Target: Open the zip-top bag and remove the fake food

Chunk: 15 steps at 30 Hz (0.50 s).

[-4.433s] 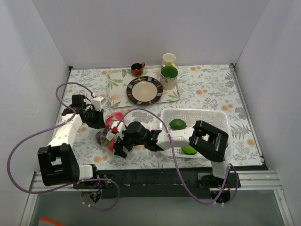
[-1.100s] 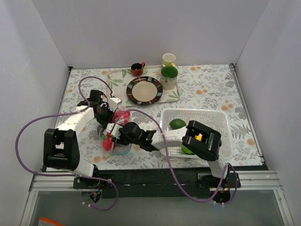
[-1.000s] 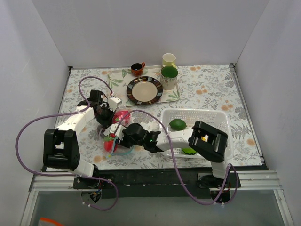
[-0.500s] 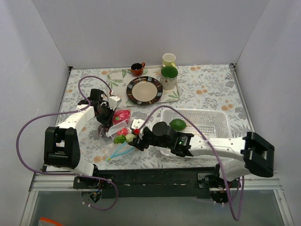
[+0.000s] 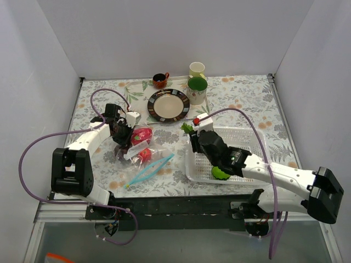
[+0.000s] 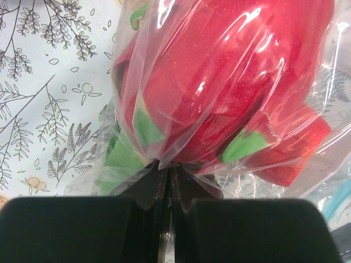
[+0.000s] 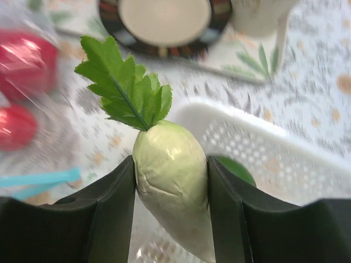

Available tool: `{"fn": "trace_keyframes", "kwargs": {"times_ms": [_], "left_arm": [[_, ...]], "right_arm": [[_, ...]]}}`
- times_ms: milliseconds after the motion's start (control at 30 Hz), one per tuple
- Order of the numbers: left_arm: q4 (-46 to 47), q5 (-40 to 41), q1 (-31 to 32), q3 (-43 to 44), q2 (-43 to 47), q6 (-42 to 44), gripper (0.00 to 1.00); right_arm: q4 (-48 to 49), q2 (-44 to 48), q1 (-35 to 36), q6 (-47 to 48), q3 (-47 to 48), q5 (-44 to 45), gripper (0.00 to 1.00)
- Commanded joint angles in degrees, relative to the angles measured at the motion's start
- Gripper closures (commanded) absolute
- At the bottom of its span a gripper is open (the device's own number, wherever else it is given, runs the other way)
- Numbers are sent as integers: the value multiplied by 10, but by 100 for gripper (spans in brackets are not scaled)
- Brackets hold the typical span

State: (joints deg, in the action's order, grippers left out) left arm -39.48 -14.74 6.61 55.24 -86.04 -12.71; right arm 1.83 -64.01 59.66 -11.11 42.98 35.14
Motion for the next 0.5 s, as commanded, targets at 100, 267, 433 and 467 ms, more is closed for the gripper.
{"fn": "trace_keyframes", "kwargs": {"times_ms": [100,267,433,467], "left_arm": [[-38,-5,2,-1,-33,-35,100],[-51,-16,2,21,-45,-46,100],[-40,-11,2,15,-47,-52,100],[-41,-10,2,14,-49,-54,100]], "right_arm": [[-219,-96,2,-96,109,100,14],[-206,-107,2,-46,160,65,2],[-102,-109,34,21,174,-86,2],[-85,-114,56,43,172,-100,2]]}}
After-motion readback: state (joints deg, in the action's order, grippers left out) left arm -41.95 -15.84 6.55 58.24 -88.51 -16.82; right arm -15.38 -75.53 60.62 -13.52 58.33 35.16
